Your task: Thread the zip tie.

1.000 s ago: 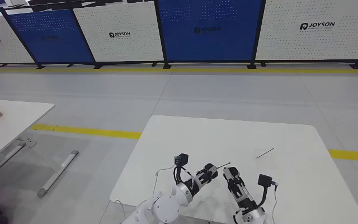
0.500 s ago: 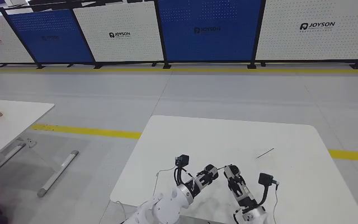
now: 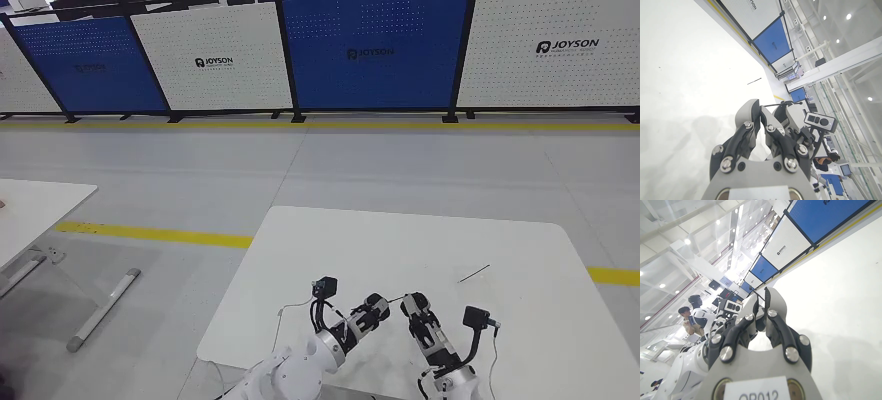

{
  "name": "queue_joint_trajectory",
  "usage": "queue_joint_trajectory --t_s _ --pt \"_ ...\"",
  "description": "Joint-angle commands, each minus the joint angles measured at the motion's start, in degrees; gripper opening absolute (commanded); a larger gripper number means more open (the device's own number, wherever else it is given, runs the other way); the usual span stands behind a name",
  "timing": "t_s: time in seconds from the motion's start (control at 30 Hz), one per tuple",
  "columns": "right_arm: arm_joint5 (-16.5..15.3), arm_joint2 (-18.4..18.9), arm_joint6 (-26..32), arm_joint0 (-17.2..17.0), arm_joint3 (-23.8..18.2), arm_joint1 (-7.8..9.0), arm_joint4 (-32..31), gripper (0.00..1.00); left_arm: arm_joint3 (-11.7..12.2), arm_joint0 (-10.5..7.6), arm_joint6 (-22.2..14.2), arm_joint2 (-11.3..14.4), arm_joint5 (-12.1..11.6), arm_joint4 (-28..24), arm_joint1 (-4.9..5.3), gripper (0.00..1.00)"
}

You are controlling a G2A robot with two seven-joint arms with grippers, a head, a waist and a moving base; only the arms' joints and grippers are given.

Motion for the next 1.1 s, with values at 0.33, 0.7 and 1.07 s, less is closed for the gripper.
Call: queue_joint_trajectory --t_s 0.33,0.7,1.07 --pt "0.09 -0.06 0.08 -0.08 -0.24 0.04 -0.12 0.00 -0.81 0.78 0.94 -0.18 -0.72 1.77 0.07 0.00" --pt "-1.24 0.49 1.74 -0.33 0.01 0.25 1.44 0.00 -1.40 1.14 1.33 -0.22 -0.88 2.84 0.07 0.00" --pt "-0.11 -0.05 1.66 -0.54 -0.35 0.34 -1.21 0.13 -1.28 1.00 1.55 -0.23 -0.15 2.77 -0.06 0.00"
